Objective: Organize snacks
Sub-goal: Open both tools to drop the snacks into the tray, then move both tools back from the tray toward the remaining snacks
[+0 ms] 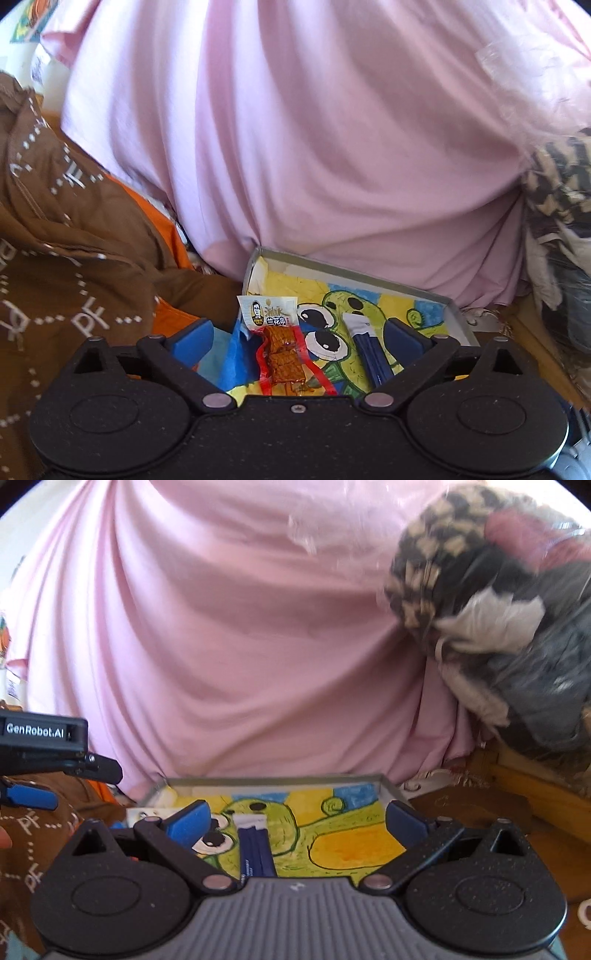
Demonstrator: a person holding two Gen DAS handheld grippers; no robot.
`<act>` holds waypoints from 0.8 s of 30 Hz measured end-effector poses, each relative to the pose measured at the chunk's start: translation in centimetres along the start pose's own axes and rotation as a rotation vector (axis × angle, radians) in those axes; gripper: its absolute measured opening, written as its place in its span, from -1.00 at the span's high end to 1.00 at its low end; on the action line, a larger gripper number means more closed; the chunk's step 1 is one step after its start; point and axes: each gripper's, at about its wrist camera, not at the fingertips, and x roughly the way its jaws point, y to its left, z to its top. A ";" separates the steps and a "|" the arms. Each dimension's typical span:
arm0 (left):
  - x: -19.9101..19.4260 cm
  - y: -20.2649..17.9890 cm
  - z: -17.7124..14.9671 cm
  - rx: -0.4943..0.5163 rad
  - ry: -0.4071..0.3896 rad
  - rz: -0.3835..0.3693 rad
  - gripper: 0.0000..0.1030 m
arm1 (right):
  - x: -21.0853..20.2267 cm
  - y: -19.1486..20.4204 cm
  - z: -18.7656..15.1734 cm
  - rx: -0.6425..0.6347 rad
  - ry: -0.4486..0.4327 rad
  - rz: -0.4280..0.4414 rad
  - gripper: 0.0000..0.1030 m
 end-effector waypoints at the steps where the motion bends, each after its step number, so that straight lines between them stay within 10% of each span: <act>1: -0.8 0.0 -0.1 0.013 -0.012 -0.004 -0.91 | -0.7 0.1 0.2 0.002 -0.011 0.007 -1.00; 9: -7.2 0.0 -2.6 0.126 -0.125 -0.039 -0.98 | -6.5 1.8 -0.2 -0.046 -0.085 0.061 -1.00; 24: -16.4 4.0 -8.0 0.166 -0.093 0.022 -0.98 | -16.1 3.1 -3.2 -0.130 -0.053 0.105 -1.00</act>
